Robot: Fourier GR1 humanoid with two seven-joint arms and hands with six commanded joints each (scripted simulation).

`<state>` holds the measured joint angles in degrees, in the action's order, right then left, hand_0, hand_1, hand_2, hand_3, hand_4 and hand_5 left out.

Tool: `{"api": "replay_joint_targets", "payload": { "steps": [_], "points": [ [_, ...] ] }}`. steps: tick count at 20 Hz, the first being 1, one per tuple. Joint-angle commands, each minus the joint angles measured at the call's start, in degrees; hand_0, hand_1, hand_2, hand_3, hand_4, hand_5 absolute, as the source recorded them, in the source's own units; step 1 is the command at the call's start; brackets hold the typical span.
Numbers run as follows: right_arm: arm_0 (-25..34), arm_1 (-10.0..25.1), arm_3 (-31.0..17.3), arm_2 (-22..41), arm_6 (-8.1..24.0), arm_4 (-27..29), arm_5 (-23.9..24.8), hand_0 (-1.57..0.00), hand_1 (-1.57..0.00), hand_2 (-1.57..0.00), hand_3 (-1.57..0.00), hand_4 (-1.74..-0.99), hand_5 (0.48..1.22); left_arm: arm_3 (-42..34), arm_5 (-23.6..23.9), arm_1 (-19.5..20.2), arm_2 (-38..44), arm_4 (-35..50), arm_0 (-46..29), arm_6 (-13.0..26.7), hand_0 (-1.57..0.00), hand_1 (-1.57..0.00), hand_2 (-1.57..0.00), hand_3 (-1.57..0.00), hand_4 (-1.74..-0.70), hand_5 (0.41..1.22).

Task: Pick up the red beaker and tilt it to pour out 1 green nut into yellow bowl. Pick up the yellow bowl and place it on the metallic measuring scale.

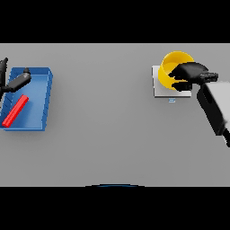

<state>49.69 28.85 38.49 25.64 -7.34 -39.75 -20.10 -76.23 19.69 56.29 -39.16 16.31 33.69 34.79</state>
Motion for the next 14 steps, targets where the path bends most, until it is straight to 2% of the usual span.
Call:
{"api": "replay_joint_targets", "payload": {
  "steps": [1,3,6,10,14],
  "points": [
    [0.27,0.31,-0.29,-0.18,-0.67,0.14,-0.2,-0.98,-0.87,-0.95,-0.76,-1.504,0.983,0.68,-0.42,-0.12,0.29,0.15,0.58,-0.1,0.0,0.0,0.0,0.0,-0.81,0.744],
    [1.01,-0.11,-1.73,-0.06,-0.15,-0.22,-0.54,-0.62,-0.55,-0.69,-0.67,-1.444,0.887,0.32,0.0,0.03,0.02,0.28,0.33,0.16,0.0,0.0,0.0,0.0,-0.81,0.742],
    [1.98,-0.36,-3.25,0.0,-1.28,-0.39,-0.72,-0.32,-0.28,-0.45,-0.57,-1.397,0.799,2.04,-0.48,-1.17,-0.14,0.06,1.02,-0.79,0.0,0.0,0.0,0.0,-0.81,0.739],
    [2.12,-0.1,-4.87,1.03,-4.15,-1.39,-0.45,-0.13,-0.12,-0.24,-0.44,-1.346,0.746,1.4,-0.12,-1.08,-0.26,-0.1,1.05,-0.27,0.0,0.0,0.0,0.0,-0.81,0.736],
    [3.05,-0.92,-5.92,1.72,-4.12,-2.02,-1.19,-0.05,-0.05,-0.12,-0.35,-1.308,0.733,0.86,0.23,-0.77,0.14,0.41,0.55,-0.48,0.0,0.0,0.0,0.0,-0.82,0.734]
  ]
}}
